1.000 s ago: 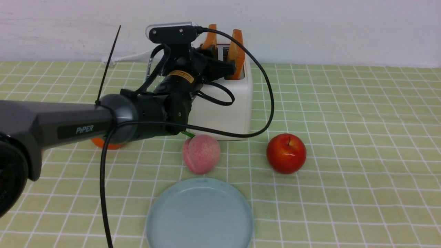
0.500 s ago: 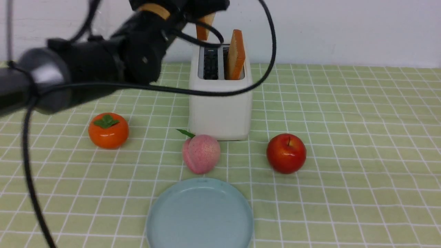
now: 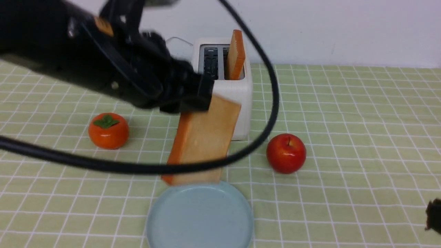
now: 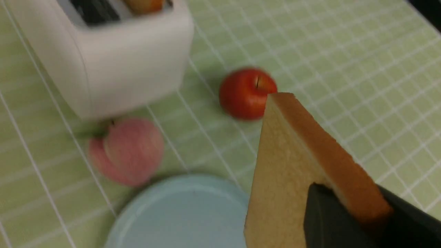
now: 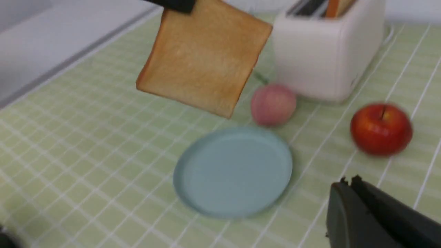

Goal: Take toasted bread from bread machine on green coffee tablecloth place on plate.
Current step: 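Place the slice of bread on the plate with the left gripper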

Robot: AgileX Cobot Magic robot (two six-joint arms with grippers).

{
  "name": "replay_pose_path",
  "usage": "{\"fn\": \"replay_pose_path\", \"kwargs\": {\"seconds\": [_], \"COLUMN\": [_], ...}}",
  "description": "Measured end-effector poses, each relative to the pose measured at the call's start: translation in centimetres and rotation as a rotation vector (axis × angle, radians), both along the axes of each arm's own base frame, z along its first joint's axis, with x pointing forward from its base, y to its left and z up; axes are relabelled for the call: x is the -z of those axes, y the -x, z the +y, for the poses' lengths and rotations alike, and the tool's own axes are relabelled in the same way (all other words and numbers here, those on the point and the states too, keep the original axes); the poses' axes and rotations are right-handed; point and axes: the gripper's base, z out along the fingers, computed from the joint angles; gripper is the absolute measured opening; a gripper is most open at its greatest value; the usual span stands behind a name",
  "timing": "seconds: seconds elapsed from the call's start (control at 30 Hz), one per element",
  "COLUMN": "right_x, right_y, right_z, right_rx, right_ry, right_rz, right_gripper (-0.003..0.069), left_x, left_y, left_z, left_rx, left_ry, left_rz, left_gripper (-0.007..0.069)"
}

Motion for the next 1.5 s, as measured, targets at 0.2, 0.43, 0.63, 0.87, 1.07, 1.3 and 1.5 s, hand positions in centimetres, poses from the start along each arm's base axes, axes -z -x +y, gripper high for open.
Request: {"fn": "replay_pose_path", "kwargs": {"seconds": [0.2,0.43,0.63,0.87,1.07,1.3,1.5], "right_x": [1.8,1.9,1.9,1.8,1.6,1.2,0.9], "right_y": [0.7,1.1,1.2,1.3,1.2,1.2,1.2], "right_z": [-0.5,-0.6,-0.5,-0.4,-0.3,0.1,0.2], "right_rx": [0.003,0.025,0.012,0.006,0.012,-0.031,-0.046], "right_ry": [0.12,0.114,0.098,0.084,0.062,0.029,0.018], "right_rz": [0.193,0.21,0.218,0.22,0.205,0.166,0.129], "right_gripper": [0.0003,0.0003,0.0003,0.0003,0.0003,0.0003,0.0003], "left_x": [6.5,9.4,11.6,11.8,12.3,13.1,13.5], "left_y": [-0.5,-2.2,-3.3,-3.5,-3.6,-2.9,-2.2], "left_z": [-0.9,-2.1,-2.5,-2.5,-1.8,-0.9,0.1], "left_rx": [-0.025,-0.038,-0.063,-0.089,-0.145,-0.168,-0.191], "left_ry": [0.072,0.096,0.076,0.079,0.015,-0.115,-0.237], "left_rz": [0.143,0.191,0.231,0.234,0.265,0.35,0.409], "left_gripper": [0.0108,0.0108,0.0108,0.0106,0.0116,0.0318,0.0518]}}
